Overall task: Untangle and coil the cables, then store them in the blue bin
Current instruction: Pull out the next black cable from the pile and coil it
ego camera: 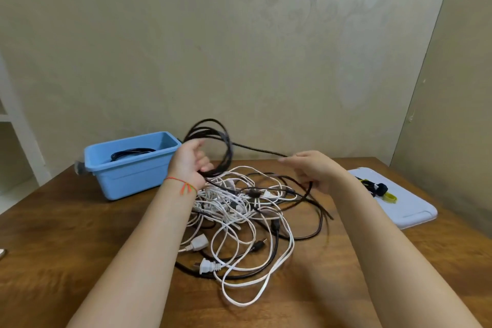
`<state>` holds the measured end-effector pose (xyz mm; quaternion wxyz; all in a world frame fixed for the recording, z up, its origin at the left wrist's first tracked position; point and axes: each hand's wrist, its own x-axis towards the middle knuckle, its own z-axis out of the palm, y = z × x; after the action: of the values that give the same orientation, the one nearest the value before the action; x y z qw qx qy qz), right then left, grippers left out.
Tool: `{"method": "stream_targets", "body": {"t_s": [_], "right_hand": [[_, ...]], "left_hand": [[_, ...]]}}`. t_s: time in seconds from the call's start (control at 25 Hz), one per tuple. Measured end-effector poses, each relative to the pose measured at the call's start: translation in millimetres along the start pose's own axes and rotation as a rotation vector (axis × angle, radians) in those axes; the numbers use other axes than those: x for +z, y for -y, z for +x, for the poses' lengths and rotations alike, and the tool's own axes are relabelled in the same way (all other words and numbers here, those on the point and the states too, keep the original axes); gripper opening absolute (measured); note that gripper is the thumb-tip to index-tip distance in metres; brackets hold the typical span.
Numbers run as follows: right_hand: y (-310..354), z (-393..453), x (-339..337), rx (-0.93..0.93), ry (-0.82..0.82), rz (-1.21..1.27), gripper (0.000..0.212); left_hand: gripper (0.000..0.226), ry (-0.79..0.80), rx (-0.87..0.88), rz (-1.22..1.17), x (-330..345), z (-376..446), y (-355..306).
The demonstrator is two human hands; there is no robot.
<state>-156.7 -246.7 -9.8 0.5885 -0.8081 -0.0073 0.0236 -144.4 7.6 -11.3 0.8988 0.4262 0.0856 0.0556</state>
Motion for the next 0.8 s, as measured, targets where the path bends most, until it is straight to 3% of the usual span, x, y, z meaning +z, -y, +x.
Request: {"method": "stream_targets", "body": {"t_s": [0.08, 0.16, 0.24, 0.32, 0.4, 0.48, 0.56, 0.68, 0.8], "right_hand": [[-7.0, 5.7, -12.2, 0.069, -0.366, 0.139, 0.028], [-6.4, 8.9, -16.1, 0.051, -0.506, 0.074, 0.02], [2.2, 8.3, -12.3, 0.048, -0.302, -0.331, 0.028], [15.9, -3.1, -0.9, 0.008, -0.071, -0.618, 0.068], [32.3, -14.1, 9.5, -0.167, 0.016, -0.397, 0.087], [49.0, -24.5, 23.4, -0.355, 0.088, -0.167, 0.074], [55.5, -24.9, 33.9, -0.419, 0.18, -0.132, 0.059], [48.9, -19.6, 34.3, -0.365, 0.283, -0.004, 0.032], [32.7, -18.2, 31.5, -0.253, 0.361, 0.038, 0.02]], "left_hand": [[0.034, -0.173, 0.062, -0.176, -14.0, 12.2, -3.0], [0.03, -0.249, 0.1, -0.214, -17.4, 15.3, 1.4], [0.024, -0.208, 0.077, -0.134, -9.9, 13.1, 7.6], [0.024, -0.076, 0.022, 0.062, 0.5, 6.2, 9.6], [0.029, 0.097, 0.006, 0.326, 12.7, -5.3, 11.6], [0.027, 0.266, 0.039, 0.56, 26.1, -21.7, 13.8], [0.025, 0.405, 0.051, 0.659, 36.3, -35.6, 11.0], [0.029, 0.539, -0.091, 0.478, 38.1, -40.0, -3.2], [0.041, 0.481, -0.121, 0.46, 35.5, -35.6, -5.3]]}}
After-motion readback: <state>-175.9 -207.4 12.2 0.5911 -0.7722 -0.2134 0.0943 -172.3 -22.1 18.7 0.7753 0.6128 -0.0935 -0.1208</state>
